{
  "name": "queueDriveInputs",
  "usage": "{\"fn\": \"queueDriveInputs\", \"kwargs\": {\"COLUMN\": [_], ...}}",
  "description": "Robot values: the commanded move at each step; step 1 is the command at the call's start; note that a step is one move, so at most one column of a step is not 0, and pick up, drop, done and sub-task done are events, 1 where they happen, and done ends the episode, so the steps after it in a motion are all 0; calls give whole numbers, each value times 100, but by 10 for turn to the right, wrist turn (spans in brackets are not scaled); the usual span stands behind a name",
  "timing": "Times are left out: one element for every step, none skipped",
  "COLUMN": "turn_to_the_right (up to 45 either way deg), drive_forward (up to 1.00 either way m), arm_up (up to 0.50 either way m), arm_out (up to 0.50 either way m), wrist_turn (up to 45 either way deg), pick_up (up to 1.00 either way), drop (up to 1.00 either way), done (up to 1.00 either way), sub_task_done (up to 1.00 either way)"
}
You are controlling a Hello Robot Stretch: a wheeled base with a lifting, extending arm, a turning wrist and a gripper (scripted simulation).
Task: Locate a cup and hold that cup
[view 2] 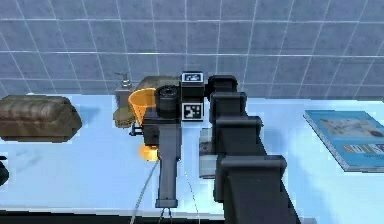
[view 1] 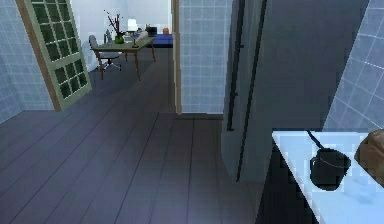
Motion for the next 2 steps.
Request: {"fn": "queueDriveInputs", "kwargs": {"turn_to_the_right": [0,0], "drive_forward": [0,0], "arm_up": [0,0], "arm_out": [0,0], "wrist_turn": [450,450], "pick_up": [0,0], "drop": [0,0], "done": [0,0], "sub_task_done": [0,0]}}
